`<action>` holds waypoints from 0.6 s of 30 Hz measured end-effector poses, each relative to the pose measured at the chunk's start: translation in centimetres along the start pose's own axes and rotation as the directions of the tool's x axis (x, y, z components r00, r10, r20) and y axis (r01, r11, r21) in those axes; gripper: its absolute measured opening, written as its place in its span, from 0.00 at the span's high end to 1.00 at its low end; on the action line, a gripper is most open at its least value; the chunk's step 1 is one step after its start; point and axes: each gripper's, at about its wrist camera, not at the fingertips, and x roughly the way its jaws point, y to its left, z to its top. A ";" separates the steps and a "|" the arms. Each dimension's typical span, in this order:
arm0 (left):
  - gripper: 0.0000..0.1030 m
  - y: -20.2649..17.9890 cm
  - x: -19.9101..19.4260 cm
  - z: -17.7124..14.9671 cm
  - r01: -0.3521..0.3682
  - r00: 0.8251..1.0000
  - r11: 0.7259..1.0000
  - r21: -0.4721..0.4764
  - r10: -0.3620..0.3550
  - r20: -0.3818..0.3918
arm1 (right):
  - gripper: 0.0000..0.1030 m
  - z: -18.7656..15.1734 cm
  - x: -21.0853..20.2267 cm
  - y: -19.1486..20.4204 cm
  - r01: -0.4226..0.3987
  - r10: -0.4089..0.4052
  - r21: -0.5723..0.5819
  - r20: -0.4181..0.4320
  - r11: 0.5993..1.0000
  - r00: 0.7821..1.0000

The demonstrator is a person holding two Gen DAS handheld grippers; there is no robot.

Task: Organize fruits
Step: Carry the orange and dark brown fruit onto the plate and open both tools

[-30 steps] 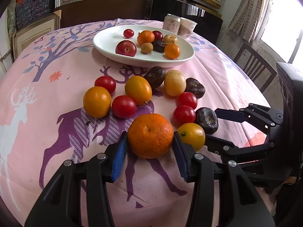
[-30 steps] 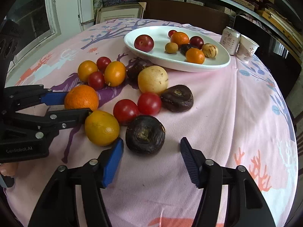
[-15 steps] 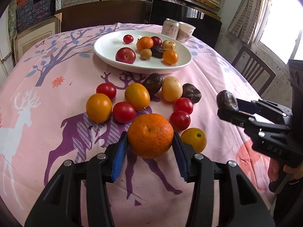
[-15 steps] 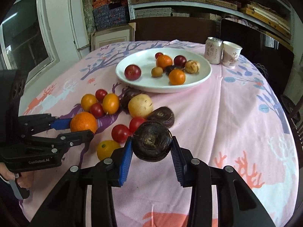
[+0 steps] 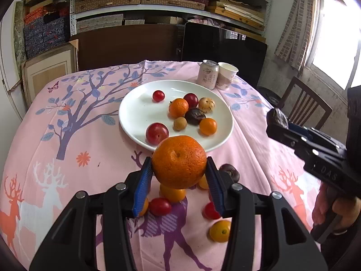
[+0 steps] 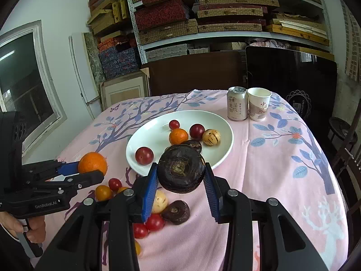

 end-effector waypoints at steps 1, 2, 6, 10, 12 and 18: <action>0.55 0.2 0.6 0.7 -0.005 1.000 1.000 -0.008 0.005 -0.005 | 0.61 0.2 0.6 0.2 -0.007 0.007 -0.002 -0.008 1.000 1.000; 0.55 0.4 1.2 1.3 -0.011 1.000 1.000 -0.018 0.011 -0.008 | 0.61 0.3 1.3 0.3 -0.013 0.013 0.001 -0.016 1.000 1.000; 0.55 1.3 3.8 3.4 -0.033 0.999 0.998 -0.051 0.032 -0.026 | 0.61 0.5 4.3 0.7 -0.017 0.018 0.010 -0.063 1.000 0.998; 0.55 2.3 6.4 4.9 -0.053 0.997 0.996 -0.075 0.049 -0.052 | 0.61 0.4 7.0 1.2 -0.007 0.007 0.002 -0.111 1.000 0.994; 0.55 3.0 7.6 5.3 -0.060 0.997 0.994 -0.088 0.054 -0.063 | 0.61 0.3 8.1 1.4 -0.009 0.008 -0.004 -0.126 1.000 0.992; 0.55 4.0 10.6 5.8 -0.074 0.994 0.992 -0.098 0.066 -0.085 | 0.61 -0.1 10.5 1.7 -0.022 0.020 -0.010 -0.150 1.000 0.989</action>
